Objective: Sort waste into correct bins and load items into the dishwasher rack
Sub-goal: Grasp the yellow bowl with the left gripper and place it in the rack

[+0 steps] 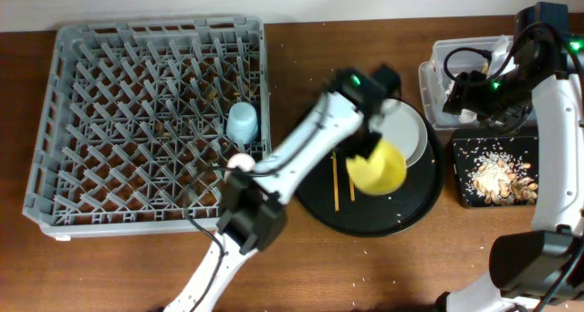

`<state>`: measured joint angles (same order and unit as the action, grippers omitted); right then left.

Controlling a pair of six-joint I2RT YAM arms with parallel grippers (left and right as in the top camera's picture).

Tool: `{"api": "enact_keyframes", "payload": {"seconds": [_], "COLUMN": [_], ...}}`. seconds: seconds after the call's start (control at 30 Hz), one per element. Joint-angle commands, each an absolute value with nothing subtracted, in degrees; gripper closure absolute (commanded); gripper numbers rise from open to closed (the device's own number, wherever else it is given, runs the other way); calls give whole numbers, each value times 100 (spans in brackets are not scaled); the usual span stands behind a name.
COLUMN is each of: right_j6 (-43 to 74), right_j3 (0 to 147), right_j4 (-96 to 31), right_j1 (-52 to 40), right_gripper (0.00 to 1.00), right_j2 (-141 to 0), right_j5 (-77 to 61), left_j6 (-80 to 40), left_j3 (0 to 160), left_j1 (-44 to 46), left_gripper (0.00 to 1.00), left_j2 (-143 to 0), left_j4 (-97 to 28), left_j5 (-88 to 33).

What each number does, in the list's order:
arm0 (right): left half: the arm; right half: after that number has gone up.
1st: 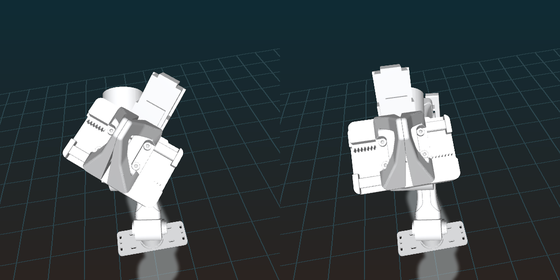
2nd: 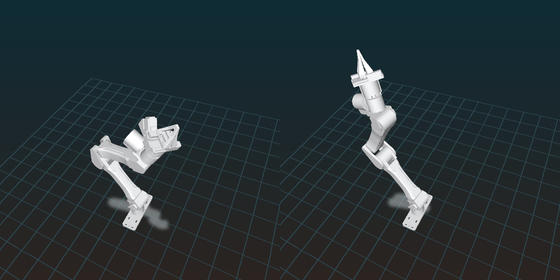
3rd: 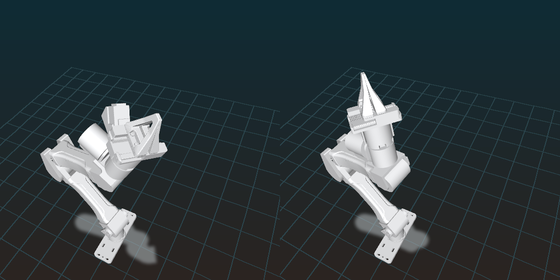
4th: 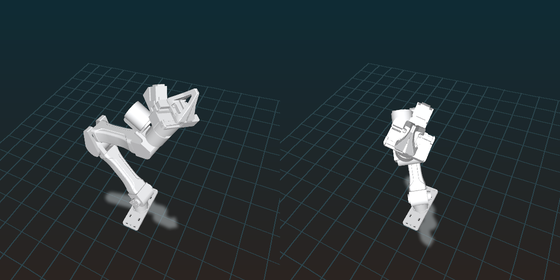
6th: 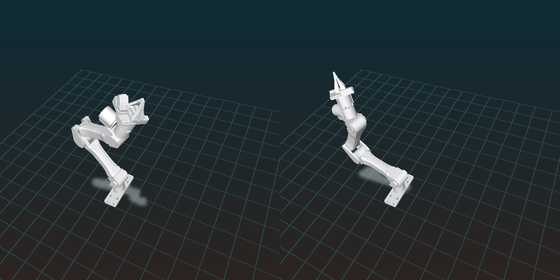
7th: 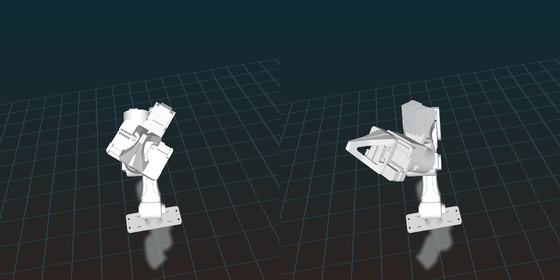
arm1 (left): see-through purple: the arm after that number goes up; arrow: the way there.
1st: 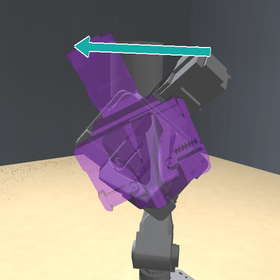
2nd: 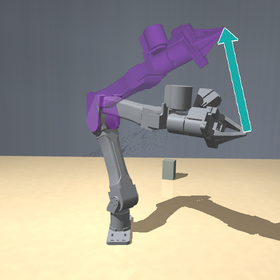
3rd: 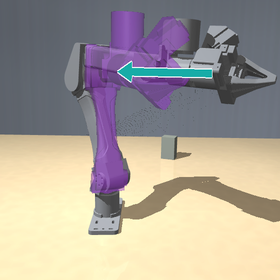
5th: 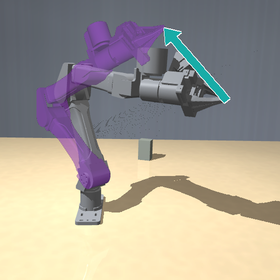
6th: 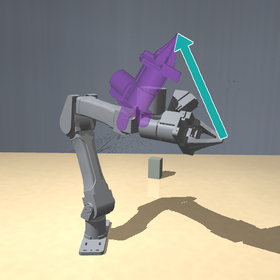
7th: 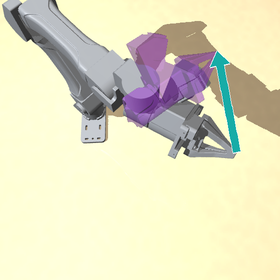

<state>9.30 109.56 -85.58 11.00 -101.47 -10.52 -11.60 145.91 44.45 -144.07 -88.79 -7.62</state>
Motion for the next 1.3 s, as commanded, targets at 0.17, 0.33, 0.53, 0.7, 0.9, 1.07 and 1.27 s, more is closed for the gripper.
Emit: {"api": "enact_keyframes", "payload": {"seconds": [0.17, 0.33, 0.53, 0.7, 0.9, 1.07, 1.27], "right_j6": [989, 989, 987, 989, 987, 987, 987], "right_j3": [10923, 10923, 10923, 10923, 10921, 10923, 10923], "right_j4": [-8298, -8226, -8221, -8156, -8121, -8051, -8053], "right_j1": [1090, 1090, 1092, 1090, 1092, 1090, 1090], "right_gripper": [21, 19, 19, 18, 14, 14, 14], "right_j2": [-10162, -10162, -10162, -10162, -10162, -10162, -10162], "right_j5": [-982, -982, -978, -980, -978, -978, -980], "left_j6": [-766, -829, -2040, -2547, -2545, -2543, -2390], "left_j3": [17847, 17415, 17412, 17412, 17412, 17412, 17417], "left_j1": [2556, 2222, 2222, 2233, 2639, 2862, 2906], "left_gripper": [100, 100, 100, 100, 100, 57, 27], "left_j2": [-14333, -15115, -16140, -16169, -16169, -16169, -16024], "left_j4": [-9146, -8436, -8995, -9271, -9367, -9402, -9644], "left_j5": [3632, 5745, 7290, 7432, 6167, 5747, 4335]}}
